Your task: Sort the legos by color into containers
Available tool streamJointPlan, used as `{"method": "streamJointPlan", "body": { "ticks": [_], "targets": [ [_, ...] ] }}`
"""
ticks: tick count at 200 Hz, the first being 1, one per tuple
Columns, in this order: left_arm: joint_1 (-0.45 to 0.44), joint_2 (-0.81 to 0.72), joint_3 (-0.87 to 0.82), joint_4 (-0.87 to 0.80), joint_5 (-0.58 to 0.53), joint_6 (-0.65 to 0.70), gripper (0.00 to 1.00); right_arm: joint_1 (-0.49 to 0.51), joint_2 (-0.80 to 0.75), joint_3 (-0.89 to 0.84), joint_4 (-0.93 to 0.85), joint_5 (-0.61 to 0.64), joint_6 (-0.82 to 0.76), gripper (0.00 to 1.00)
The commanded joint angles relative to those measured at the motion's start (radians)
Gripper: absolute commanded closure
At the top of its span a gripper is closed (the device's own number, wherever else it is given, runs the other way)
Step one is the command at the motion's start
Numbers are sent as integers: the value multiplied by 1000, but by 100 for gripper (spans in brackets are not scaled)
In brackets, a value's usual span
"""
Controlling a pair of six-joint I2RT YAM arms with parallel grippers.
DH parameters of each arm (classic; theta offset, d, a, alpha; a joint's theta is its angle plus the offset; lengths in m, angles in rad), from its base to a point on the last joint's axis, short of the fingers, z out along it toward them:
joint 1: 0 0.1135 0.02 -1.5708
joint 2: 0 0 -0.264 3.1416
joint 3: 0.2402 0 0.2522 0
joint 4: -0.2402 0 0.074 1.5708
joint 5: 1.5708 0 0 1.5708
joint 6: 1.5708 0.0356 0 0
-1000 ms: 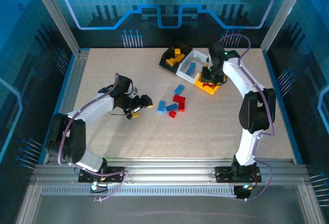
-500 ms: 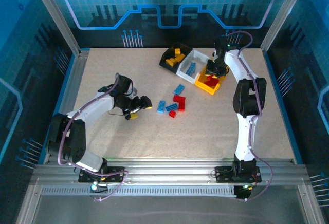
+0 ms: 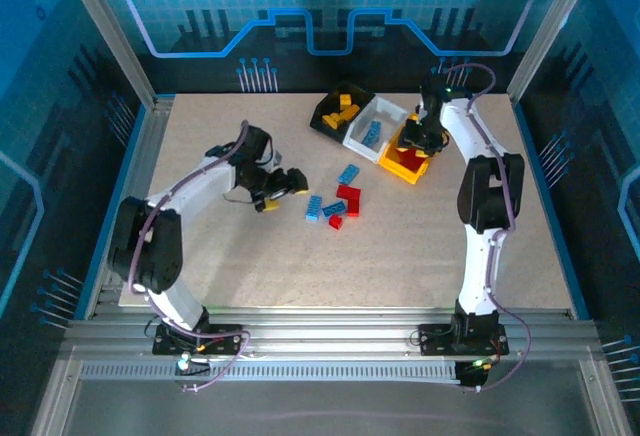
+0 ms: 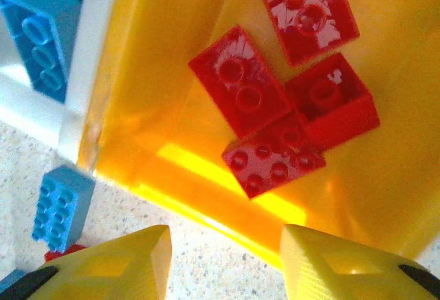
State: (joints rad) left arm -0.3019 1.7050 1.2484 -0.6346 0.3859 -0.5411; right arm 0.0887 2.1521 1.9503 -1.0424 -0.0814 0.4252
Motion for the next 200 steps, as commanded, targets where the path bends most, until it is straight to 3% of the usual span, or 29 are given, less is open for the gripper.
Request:
{"method": "streamJointPlan", "body": {
  "ticks": [1, 76, 110, 156, 200],
  "targets": [
    [-31, 93, 157, -72, -29, 117, 13, -12, -171, -148, 31, -65, 25, 52],
    [-114, 429, 663, -315, -143, 398, 12, 30, -527, -628, 137, -175, 99, 52],
    [-150, 522, 787, -333, -197, 414, 12, 43, -641, -739, 126, -188, 121, 51],
    [-235, 643, 939, -352, -398, 393, 14, 76, -746, -829, 98, -201, 143, 51],
    [-279, 753, 1058, -333, -443, 361, 18, 87, -794, -860, 66, -198, 145, 51]
  ]
}}
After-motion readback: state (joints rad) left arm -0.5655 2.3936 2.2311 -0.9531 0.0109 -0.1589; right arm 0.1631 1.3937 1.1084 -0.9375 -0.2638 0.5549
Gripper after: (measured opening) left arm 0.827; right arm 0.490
